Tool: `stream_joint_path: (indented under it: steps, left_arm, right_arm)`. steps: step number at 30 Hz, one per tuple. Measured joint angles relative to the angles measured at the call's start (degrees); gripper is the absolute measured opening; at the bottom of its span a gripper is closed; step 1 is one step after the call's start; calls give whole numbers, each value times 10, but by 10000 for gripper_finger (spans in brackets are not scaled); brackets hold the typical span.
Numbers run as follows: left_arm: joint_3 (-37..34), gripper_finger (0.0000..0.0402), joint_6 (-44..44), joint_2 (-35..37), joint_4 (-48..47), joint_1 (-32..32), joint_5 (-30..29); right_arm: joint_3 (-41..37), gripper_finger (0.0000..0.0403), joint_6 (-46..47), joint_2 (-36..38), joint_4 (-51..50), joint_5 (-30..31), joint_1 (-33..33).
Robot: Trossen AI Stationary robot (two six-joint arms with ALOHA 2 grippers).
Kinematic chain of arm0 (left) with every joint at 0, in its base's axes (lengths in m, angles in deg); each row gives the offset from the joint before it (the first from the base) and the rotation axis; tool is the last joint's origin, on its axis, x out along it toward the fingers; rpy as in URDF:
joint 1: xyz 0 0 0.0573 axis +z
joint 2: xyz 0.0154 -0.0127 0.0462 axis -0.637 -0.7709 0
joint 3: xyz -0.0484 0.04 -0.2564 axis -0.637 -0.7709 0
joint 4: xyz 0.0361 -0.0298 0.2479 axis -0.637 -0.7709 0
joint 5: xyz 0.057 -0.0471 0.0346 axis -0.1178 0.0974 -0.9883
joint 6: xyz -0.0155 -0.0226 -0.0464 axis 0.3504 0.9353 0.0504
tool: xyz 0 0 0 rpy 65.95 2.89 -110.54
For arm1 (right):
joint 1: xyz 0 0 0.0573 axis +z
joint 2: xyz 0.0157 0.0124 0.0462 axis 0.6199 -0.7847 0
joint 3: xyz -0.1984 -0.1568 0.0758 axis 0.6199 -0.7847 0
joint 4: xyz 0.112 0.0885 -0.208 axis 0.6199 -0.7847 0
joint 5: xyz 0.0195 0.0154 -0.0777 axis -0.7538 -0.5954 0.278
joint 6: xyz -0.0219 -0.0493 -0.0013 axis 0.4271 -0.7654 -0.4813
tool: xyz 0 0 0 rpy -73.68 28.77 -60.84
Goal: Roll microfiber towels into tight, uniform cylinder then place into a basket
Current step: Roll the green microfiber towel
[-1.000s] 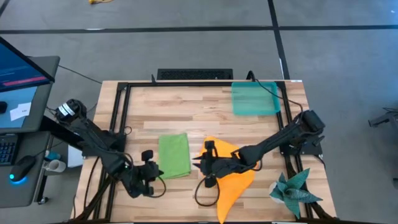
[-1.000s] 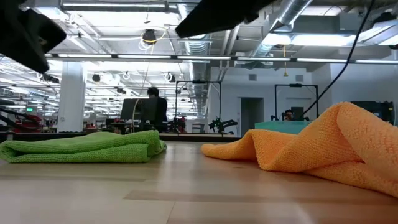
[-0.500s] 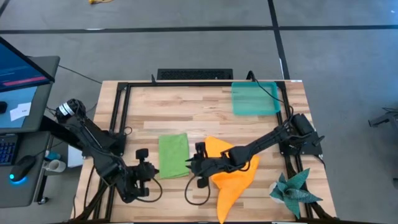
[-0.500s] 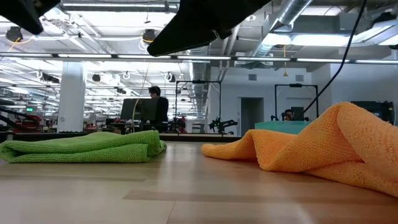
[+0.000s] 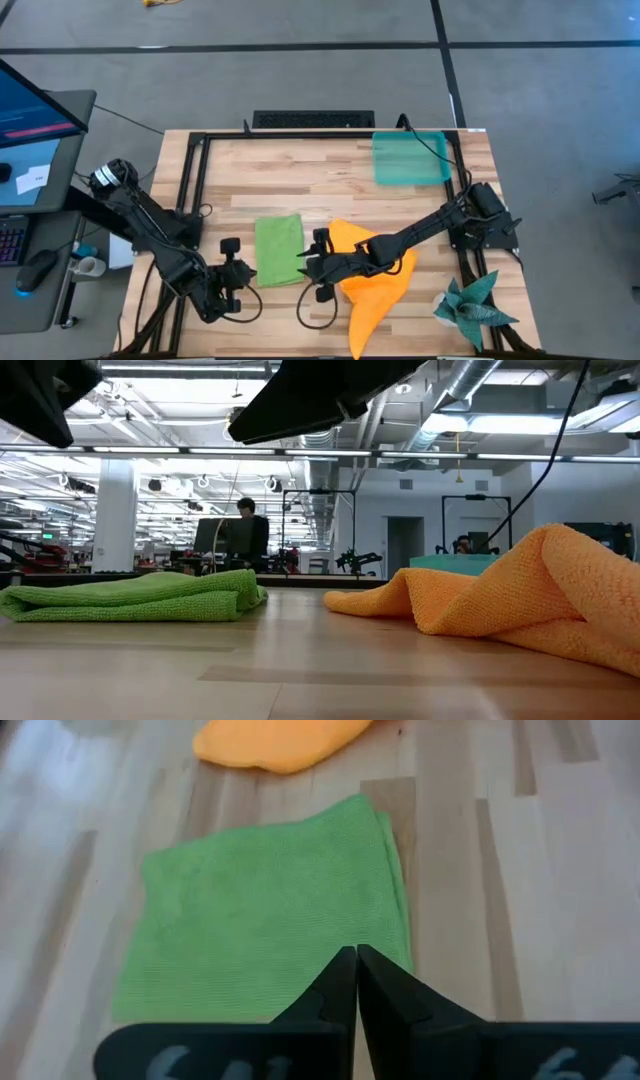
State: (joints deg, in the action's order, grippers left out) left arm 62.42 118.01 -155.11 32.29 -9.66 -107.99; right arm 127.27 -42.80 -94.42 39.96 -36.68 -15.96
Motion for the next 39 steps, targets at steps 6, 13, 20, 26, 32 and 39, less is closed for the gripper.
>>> stream_joint_path:
  steps: [6, 13, 20, 26, 32, 39]
  left_arm:
    - [-41, 65, 6, 0, 69, 7, 41]
    - [-85, 146, -13, 0, 175, 7, 68]
    - [-147, 191, -72, 0, 301, 20, 83]
    - [-173, 194, -82, 0, 301, 23, 84]
    - [-182, 194, -91, -28, 311, 23, 85]
    - [-151, 194, -128, -121, 316, 36, 85]
  right_arm:
    - [0, 208, 0, -35, 25, -18, -9]
    - [-1, 210, -4, -68, 49, -29, -8]
    - [13, 209, -16, -106, 70, -86, -11]
    - [27, 209, -17, -128, 77, -101, -11]
    - [27, 209, -15, -140, 68, -112, -15]
    - [25, 209, -9, -152, 59, -120, -22]
